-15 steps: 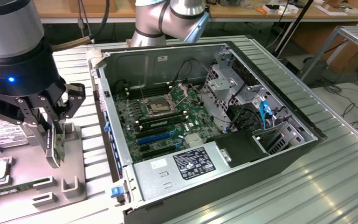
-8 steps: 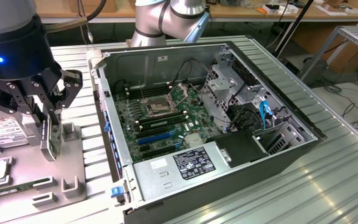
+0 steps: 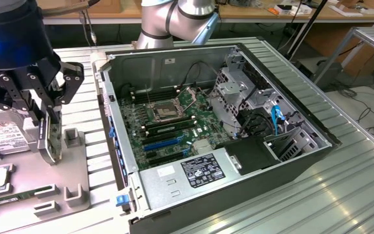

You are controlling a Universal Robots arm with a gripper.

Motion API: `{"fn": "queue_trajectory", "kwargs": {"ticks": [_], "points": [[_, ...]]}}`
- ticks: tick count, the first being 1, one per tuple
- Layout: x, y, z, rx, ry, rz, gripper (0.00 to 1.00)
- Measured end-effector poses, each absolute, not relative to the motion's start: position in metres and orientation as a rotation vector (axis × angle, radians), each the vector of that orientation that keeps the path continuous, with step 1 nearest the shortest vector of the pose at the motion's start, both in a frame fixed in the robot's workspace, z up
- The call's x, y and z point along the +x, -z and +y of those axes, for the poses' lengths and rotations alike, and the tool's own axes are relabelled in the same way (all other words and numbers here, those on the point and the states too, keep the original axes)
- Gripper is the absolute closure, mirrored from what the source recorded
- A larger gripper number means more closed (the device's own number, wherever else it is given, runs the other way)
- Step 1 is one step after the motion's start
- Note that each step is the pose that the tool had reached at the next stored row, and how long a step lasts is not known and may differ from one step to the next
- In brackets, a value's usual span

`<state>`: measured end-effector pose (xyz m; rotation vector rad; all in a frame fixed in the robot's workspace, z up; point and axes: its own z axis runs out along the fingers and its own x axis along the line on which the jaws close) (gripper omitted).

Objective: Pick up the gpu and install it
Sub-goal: 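Pick up the gpu and move the gpu toward the slot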

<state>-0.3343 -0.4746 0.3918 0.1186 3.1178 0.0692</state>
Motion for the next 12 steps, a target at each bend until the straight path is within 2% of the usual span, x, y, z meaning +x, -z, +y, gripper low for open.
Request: {"fn": "queue_trajectory", "kwargs": {"ticks": [12], "points": [[-0.334,-0.421,-0.475,0.119,-0.069,3.118,0.73]]}}
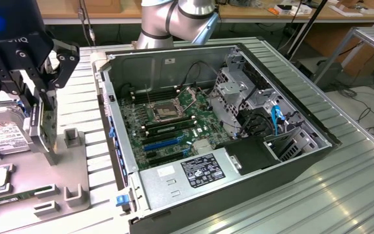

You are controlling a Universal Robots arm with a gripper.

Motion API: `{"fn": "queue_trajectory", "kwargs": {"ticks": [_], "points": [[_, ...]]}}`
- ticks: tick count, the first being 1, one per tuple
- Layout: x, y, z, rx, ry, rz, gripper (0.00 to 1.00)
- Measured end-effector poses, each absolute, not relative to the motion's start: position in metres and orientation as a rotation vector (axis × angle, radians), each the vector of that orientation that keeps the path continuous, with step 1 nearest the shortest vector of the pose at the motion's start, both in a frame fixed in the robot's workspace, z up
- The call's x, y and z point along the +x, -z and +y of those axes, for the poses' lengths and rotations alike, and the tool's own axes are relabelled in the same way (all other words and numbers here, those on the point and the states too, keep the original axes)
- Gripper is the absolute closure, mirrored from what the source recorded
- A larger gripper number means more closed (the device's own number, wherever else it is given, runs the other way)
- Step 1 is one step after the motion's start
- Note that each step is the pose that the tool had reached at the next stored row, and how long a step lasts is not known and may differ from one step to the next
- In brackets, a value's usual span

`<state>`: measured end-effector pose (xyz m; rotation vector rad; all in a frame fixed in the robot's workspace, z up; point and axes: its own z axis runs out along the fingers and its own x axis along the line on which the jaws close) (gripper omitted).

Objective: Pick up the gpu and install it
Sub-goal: 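Pick up the gpu and move the gpu toward the slot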

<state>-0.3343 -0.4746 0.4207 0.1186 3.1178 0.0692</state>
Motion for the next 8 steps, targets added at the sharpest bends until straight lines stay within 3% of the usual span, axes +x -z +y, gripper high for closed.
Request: {"fn": "queue_trajectory", "kwargs": {"ticks": [8], "points": [[-0.334,-0.434,-0.475,0.119,-0.069,3.118,0.73]]}}
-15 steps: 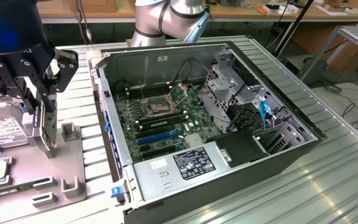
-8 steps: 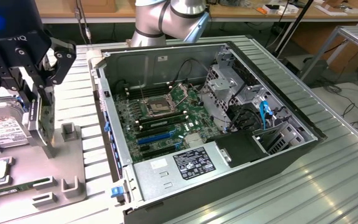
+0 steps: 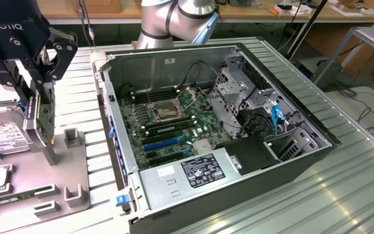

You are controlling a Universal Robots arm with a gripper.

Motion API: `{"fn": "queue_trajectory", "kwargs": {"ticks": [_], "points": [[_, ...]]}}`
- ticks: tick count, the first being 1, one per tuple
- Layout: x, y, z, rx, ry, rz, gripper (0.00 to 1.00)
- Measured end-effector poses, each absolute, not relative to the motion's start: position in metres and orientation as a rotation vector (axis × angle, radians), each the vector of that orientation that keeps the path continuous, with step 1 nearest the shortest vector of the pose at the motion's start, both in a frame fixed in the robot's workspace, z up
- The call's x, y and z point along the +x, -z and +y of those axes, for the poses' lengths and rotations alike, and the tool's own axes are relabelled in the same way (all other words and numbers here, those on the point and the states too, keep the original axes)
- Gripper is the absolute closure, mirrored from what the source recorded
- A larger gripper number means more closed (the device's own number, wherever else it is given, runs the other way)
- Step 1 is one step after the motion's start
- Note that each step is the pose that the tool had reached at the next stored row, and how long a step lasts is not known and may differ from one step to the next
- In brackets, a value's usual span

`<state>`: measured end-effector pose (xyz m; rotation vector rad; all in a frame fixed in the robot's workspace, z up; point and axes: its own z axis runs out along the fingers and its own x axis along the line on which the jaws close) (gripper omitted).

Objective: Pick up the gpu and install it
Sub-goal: 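Pick up the gpu and move the gpu toward the slot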

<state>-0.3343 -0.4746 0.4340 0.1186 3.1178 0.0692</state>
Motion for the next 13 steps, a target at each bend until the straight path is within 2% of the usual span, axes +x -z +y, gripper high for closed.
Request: {"fn": "queue_trajectory", "kwargs": {"ticks": [13], "points": [[-0.323,-0.434,-0.475,0.119,-0.069,3.118,0.73]]}}
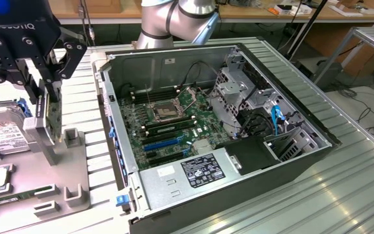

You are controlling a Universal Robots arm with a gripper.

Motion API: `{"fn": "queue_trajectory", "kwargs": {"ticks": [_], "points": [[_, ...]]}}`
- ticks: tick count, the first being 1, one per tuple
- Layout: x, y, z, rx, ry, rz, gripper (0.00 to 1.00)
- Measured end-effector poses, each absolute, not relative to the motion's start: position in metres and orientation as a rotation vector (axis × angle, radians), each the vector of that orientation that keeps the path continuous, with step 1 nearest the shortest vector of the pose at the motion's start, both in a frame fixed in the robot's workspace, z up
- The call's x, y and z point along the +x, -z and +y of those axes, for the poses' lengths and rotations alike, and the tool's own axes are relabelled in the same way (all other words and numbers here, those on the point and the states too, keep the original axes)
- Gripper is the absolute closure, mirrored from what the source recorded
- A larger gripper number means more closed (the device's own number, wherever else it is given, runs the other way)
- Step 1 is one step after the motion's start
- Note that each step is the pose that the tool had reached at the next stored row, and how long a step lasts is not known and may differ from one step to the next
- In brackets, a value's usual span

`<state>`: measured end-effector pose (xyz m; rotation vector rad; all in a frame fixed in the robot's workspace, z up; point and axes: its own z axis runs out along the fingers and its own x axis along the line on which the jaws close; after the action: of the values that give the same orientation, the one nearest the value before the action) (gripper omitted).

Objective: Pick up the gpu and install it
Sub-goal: 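Pick up the gpu and move the gpu toward the slot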

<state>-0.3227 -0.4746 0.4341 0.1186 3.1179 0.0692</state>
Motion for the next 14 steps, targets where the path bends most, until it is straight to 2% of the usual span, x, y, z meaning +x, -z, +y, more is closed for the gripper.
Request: {"fn": "queue_trajectory", "kwargs": {"ticks": [14], "points": [[-0.3,-0.434,-0.475,0.119,-0.069,3.118,0.73]]}}
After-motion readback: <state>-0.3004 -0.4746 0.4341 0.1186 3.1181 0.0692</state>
